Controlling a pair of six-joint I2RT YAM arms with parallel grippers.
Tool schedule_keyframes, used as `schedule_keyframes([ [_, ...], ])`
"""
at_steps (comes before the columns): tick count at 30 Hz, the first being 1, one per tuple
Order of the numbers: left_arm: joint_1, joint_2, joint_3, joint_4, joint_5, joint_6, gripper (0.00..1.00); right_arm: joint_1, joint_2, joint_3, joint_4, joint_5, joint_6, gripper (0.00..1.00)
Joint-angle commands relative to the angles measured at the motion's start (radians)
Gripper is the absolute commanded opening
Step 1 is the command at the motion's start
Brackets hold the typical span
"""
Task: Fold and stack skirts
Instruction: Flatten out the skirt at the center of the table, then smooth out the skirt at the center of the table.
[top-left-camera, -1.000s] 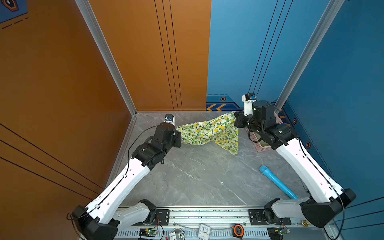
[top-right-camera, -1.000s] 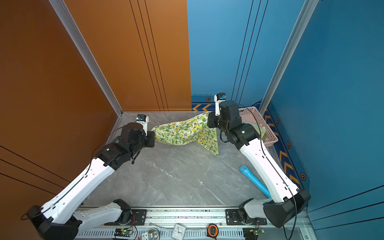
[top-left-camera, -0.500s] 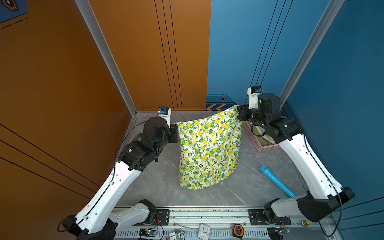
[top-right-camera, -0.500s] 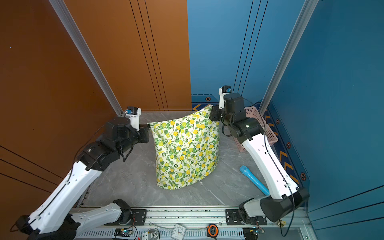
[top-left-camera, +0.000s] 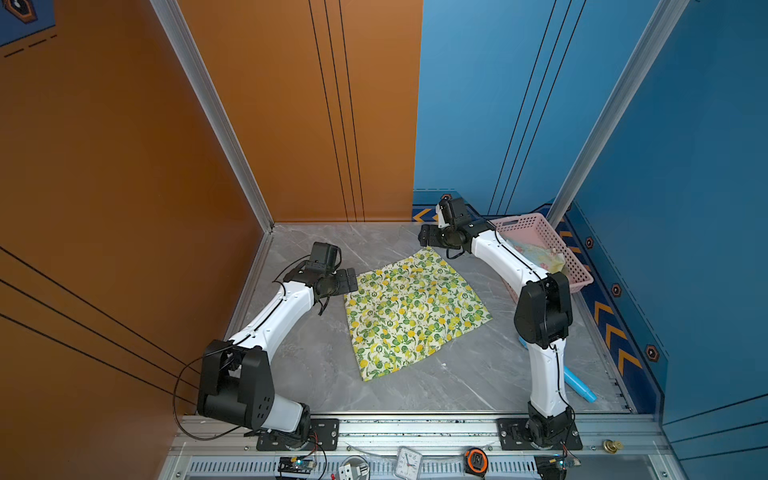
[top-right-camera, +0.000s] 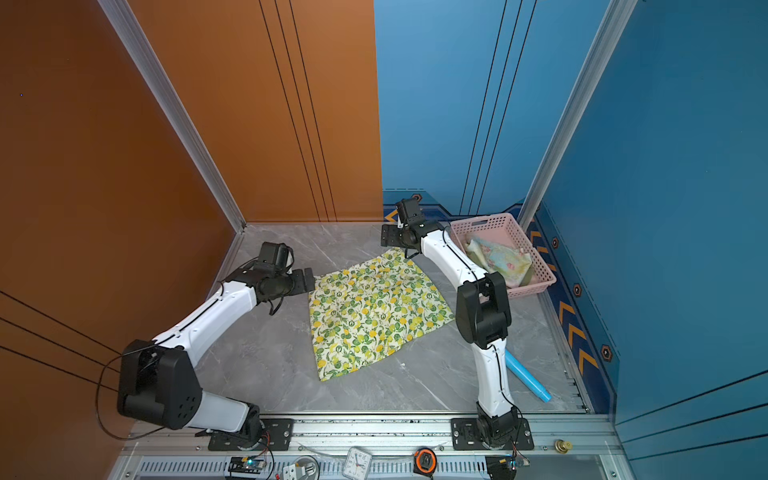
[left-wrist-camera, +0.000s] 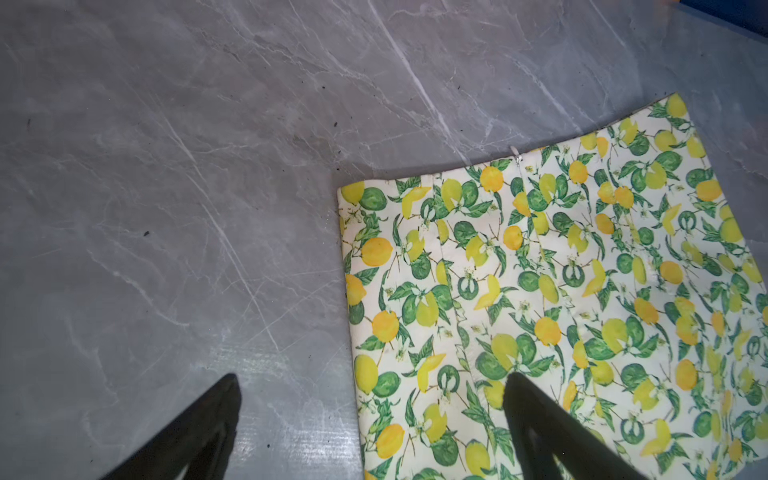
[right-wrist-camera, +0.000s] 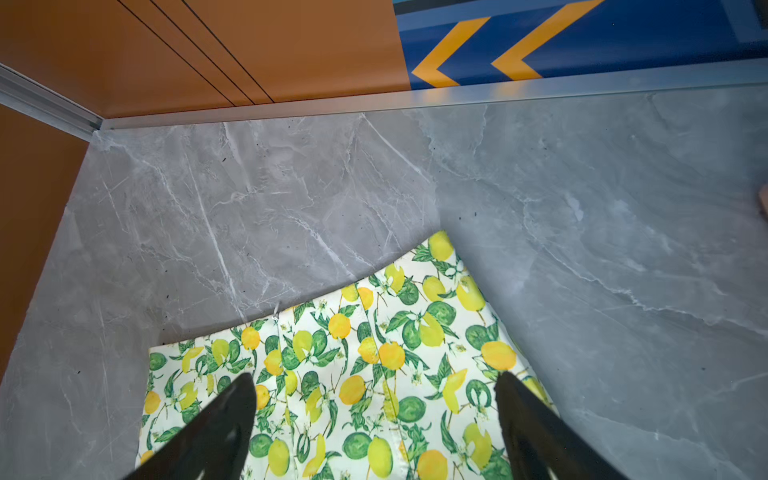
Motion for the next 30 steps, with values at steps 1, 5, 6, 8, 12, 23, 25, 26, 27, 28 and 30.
schedule_keyframes([
  [1, -0.011, -0.026, 0.011, -0.002, -0.012, 0.012, 1.0, -0.001, -0.109, -0.097, -0.034, 0.053, -0.023, 0.91],
  [5, -0.045, -0.038, -0.04, -0.002, -0.041, 0.016, 0.99, 0.004, -0.182, -0.274, -0.034, 0.08, -0.031, 0.89],
  [6, -0.062, -0.035, -0.05, -0.002, -0.056, 0.018, 0.99, 0.006, -0.194, -0.307, -0.037, 0.085, -0.033, 0.89],
  [8, -0.088, -0.018, -0.06, 0.0, -0.074, 0.018, 0.99, 0.011, -0.207, -0.362, -0.038, 0.089, -0.035, 0.88],
  [12, -0.146, 0.032, -0.06, 0.006, -0.108, 0.014, 0.98, 0.019, -0.194, -0.424, -0.052, 0.088, -0.034, 0.86],
  [23, -0.178, 0.19, -0.06, 0.079, -0.077, -0.013, 0.97, 0.055, -0.141, -0.53, -0.066, 0.172, -0.034, 0.84],
  [25, -0.166, 0.217, -0.058, 0.09, -0.066, -0.014, 0.97, 0.044, -0.135, -0.528, -0.069, 0.189, -0.044, 0.84],
  [26, -0.161, 0.233, -0.052, 0.096, -0.065, -0.013, 0.97, 0.037, -0.126, -0.524, -0.072, 0.191, -0.047, 0.84],
  [27, -0.154, 0.25, -0.046, 0.099, -0.062, -0.013, 0.97, 0.029, -0.115, -0.516, -0.077, 0.193, -0.048, 0.84],
  [28, -0.148, 0.266, -0.039, 0.101, -0.061, -0.011, 0.96, 0.023, -0.106, -0.512, -0.08, 0.194, -0.05, 0.84],
  [30, -0.133, 0.301, -0.019, 0.1, -0.058, -0.007, 0.96, 0.006, -0.092, -0.495, -0.085, 0.21, -0.052, 0.83],
])
